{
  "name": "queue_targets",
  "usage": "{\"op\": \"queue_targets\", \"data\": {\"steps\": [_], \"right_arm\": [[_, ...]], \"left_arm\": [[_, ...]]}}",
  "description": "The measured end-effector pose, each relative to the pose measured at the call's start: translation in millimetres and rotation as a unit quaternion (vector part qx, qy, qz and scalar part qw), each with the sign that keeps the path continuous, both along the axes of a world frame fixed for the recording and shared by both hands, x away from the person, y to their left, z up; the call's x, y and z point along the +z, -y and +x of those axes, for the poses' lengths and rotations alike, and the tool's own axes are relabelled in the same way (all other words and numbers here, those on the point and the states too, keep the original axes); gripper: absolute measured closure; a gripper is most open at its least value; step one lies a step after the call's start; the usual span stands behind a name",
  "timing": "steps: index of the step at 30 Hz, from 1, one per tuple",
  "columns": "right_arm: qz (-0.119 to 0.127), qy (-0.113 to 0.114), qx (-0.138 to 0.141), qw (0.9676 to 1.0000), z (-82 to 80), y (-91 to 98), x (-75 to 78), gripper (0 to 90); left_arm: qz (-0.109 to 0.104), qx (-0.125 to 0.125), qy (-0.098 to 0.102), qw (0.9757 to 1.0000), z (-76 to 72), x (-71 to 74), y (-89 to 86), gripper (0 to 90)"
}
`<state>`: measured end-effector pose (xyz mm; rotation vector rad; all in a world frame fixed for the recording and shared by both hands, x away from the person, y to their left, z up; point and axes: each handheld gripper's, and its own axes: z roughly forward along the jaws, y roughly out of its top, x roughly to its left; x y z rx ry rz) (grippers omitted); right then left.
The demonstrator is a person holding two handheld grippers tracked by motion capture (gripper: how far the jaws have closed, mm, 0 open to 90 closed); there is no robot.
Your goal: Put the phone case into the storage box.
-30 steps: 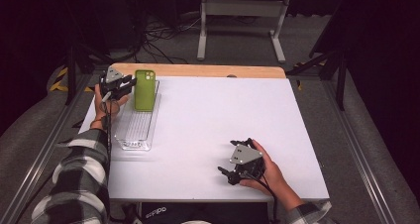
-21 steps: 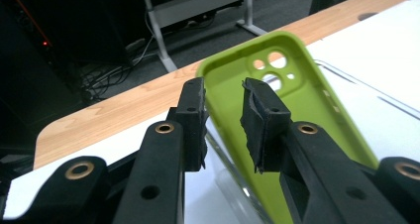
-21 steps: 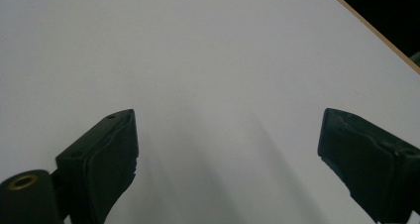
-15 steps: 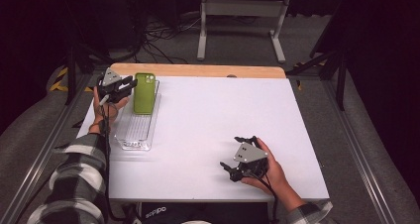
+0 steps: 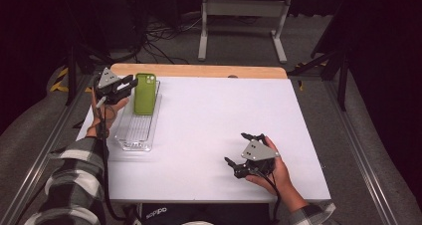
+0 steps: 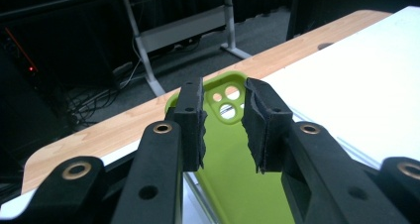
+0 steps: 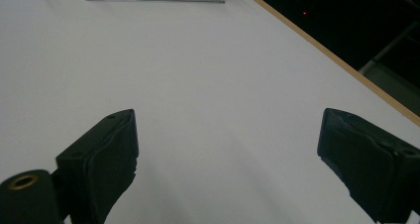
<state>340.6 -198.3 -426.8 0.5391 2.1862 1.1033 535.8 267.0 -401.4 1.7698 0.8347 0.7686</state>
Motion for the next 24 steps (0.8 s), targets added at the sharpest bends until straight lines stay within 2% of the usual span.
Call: {"op": "queue_targets", "data": {"steps": [14, 17, 19, 24], "right_arm": [[0.021, 0.004, -0.012, 0.9997, 0.5, 3.3, 3.5, 9.9], [0.022, 0.003, -0.010, 0.9997, 0.4, 2.8, 3.7, 10.3], [0.023, 0.004, -0.010, 0.9997, 0.7, 2.6, 3.9, 10.4], [0.025, 0.005, -0.010, 0.9996, 1.1, 2.4, 4.0, 10.4]], "left_arm": [[0.001, -0.013, 0.018, 0.9998, -14.3, 7.7, 2.5, 68.9], [-0.006, -0.015, 0.019, 0.9997, -17.8, 8.9, 1.5, 67.2], [-0.016, -0.016, 0.027, 0.9994, -20.5, 9.8, 1.3, 67.1], [-0.021, -0.021, 0.035, 0.9989, -28.1, 12.9, 1.1, 66.8]]}}
